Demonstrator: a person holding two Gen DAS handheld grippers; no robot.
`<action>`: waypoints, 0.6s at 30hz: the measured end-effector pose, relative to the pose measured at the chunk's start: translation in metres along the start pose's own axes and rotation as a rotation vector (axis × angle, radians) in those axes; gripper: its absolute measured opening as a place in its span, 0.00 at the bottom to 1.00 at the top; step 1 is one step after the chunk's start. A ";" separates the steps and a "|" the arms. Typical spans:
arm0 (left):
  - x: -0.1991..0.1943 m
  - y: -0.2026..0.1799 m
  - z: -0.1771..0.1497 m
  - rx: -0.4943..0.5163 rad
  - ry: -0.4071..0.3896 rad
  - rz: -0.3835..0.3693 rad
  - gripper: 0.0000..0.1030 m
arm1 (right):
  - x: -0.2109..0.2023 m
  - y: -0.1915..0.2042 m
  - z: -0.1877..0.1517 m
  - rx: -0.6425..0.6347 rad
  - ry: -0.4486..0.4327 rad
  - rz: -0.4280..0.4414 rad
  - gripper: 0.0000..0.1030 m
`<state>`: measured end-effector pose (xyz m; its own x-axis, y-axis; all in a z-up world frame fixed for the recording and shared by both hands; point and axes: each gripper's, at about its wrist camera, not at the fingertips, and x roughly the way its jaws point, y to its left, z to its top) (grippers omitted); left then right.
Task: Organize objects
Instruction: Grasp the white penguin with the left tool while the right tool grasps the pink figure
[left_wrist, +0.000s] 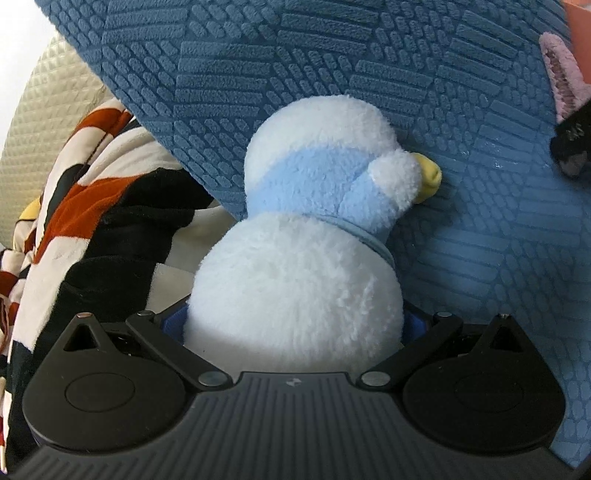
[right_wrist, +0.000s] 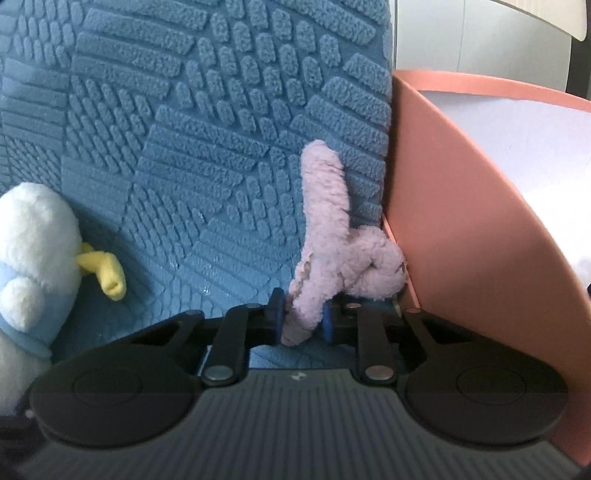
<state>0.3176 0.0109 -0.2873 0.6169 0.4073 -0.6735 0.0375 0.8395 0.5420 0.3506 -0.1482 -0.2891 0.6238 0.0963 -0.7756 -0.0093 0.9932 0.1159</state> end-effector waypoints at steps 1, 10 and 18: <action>0.000 0.002 0.001 -0.011 0.002 -0.005 1.00 | -0.003 0.001 -0.001 -0.004 -0.002 0.005 0.20; -0.013 0.022 -0.004 -0.130 -0.009 -0.084 0.94 | -0.040 0.014 -0.019 -0.117 -0.032 0.077 0.14; -0.044 0.045 -0.026 -0.340 -0.008 -0.257 0.92 | -0.073 0.010 -0.047 -0.181 -0.005 0.125 0.14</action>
<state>0.2714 0.0404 -0.2459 0.6279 0.1674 -0.7601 -0.0697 0.9848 0.1593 0.2684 -0.1422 -0.2606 0.6129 0.2193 -0.7591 -0.2263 0.9692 0.0973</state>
